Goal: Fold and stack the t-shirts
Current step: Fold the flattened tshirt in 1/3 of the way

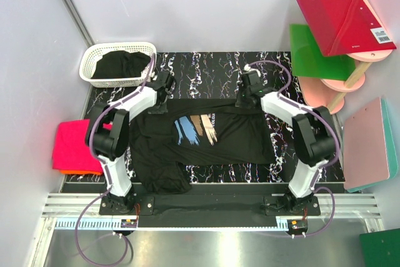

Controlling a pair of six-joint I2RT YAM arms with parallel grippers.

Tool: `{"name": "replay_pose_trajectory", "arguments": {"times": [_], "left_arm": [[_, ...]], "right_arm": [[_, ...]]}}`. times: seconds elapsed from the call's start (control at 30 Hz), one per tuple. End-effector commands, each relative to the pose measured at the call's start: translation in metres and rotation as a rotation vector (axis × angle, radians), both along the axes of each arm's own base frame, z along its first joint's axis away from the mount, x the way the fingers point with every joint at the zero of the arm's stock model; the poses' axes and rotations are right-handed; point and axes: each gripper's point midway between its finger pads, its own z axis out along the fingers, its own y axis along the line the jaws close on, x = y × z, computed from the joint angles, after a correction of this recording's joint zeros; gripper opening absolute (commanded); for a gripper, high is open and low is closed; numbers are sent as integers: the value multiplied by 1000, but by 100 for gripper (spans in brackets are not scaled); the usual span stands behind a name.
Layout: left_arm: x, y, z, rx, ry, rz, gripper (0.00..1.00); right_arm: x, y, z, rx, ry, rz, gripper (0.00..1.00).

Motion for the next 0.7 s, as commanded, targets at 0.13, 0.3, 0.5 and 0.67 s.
{"name": "replay_pose_trajectory", "arguments": {"times": [0.13, 0.3, 0.5, 0.67], "left_arm": [[11, 2, -25, 29, 63, 31, 0], [17, -2, -43, 36, 142, 31, 0], [25, -7, -51, 44, 208, 23, 0], [32, -4, -39, 80, 226, 21, 0]], "right_arm": [[-5, 30, -4, 7, 98, 81, 0], [-4, 30, -17, -10, 160, 61, 0], [-6, 34, -39, -28, 276, 54, 0], [-8, 35, -69, -71, 397, 60, 0]]}}
